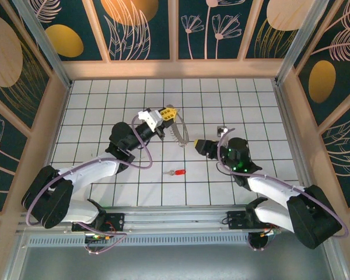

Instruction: Put the keys on the keyring

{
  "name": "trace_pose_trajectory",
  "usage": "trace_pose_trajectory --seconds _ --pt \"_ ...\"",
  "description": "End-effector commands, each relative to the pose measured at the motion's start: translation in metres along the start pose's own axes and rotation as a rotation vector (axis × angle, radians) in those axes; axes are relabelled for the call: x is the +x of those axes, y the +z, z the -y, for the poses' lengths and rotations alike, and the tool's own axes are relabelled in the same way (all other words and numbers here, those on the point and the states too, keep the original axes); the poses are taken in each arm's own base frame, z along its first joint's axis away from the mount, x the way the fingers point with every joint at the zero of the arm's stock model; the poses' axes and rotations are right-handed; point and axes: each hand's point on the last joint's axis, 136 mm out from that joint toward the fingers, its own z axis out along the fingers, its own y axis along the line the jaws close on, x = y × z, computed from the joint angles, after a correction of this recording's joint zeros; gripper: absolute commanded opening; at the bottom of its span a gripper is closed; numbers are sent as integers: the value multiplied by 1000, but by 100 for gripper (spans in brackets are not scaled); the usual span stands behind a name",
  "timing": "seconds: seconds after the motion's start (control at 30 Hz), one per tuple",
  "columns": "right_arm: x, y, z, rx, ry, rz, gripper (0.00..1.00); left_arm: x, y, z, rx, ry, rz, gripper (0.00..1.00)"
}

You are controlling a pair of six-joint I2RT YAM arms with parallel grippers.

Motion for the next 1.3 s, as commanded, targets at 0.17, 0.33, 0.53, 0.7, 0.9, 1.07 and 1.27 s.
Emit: trace_pose_trajectory --seconds 0.17,0.33,0.53,0.7,0.9,1.07,1.27 --pt "54 20 4 113 -73 -185 57 -15 -32 -19 -173 -112 64 0" --pt "83 25 0 139 -155 -267 54 -11 -51 -31 -279 -152 43 0" --pt "112 31 -15 131 -365 -356 53 -14 -69 -40 -362 -153 27 0" --pt "129 43 -18 162 -537 -433 56 -15 -70 -46 -392 -144 14 0" --pt "151 49 -12 162 -640 -537 57 -19 -70 -49 -405 -137 15 0" --pt "157 50 -6 179 -659 -564 57 -22 -67 -47 -391 -140 13 0" --pt "166 57 1 191 -665 -599 56 -20 -65 -46 -377 -159 17 0"
